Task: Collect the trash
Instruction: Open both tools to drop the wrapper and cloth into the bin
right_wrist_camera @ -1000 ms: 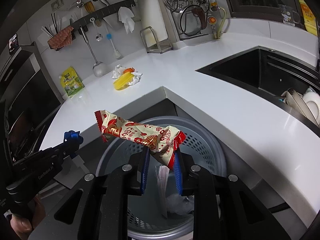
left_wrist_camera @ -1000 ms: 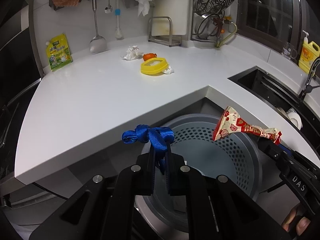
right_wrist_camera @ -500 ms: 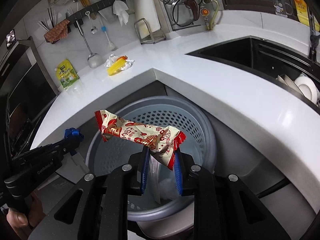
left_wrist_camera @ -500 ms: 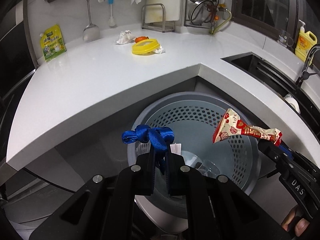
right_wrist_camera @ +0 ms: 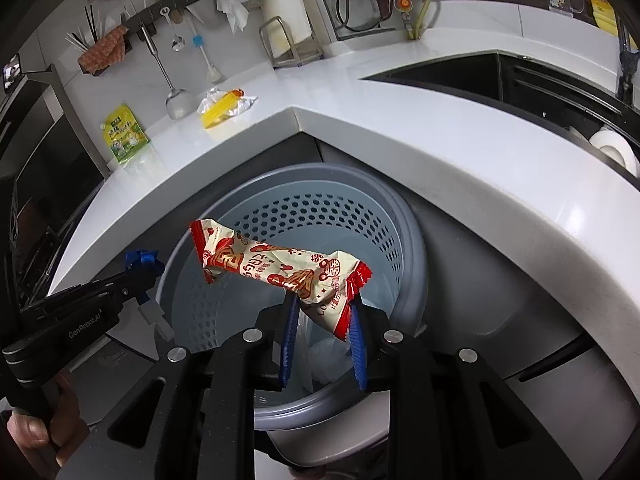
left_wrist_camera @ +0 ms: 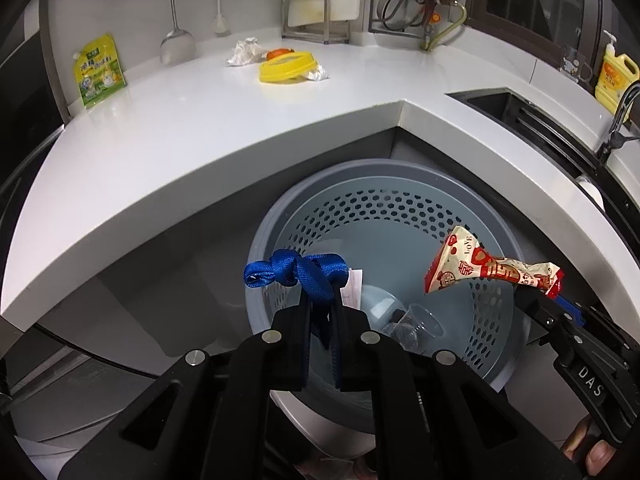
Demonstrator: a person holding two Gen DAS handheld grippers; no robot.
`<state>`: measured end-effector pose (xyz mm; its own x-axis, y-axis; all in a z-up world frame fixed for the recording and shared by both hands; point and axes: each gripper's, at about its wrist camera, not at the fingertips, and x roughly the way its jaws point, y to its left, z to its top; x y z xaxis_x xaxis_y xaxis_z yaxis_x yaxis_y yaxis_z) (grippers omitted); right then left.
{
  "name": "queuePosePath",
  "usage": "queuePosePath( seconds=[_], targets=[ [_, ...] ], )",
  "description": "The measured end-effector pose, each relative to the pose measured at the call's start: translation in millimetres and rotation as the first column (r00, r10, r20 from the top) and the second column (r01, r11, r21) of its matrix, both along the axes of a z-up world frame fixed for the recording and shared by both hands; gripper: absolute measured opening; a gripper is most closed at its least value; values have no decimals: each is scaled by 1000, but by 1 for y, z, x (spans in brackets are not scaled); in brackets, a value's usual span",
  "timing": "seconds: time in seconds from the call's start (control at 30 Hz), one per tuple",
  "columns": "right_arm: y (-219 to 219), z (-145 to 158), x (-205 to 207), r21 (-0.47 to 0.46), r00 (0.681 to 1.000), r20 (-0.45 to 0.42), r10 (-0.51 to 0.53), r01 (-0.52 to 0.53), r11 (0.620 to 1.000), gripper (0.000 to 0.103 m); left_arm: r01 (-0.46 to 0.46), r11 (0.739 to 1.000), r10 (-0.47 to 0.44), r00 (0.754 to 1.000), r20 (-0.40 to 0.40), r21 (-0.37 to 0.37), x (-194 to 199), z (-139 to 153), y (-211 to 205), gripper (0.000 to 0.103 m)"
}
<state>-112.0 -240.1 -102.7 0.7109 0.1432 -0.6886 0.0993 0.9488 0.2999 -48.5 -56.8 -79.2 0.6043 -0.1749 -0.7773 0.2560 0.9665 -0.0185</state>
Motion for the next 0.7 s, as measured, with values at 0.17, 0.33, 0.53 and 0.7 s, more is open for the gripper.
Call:
queuePosePath(
  seconds=[0.17, 0.33, 0.53, 0.7],
  targets=[
    [1, -5, 4, -4, 1000, -17, 0, 0, 1000, 24, 5, 1000, -5, 1000, -26, 1, 4, -7, -2, 9],
    [3, -6, 7, -18, 1000, -23, 0, 0, 1000, 24, 16, 1000, -17, 999, -46, -21, 7, -11, -2, 9],
    [5, -7, 7, -27, 1000, -23, -5, 4, 1000, 30, 21, 999, -23, 998, -57, -38, 8, -15, -1, 14],
    [3, -8, 5, -24, 1000, -21, -12, 11, 1000, 41, 4, 999, -5, 999, -47, -32, 8, -14, 0, 48]
  ],
)
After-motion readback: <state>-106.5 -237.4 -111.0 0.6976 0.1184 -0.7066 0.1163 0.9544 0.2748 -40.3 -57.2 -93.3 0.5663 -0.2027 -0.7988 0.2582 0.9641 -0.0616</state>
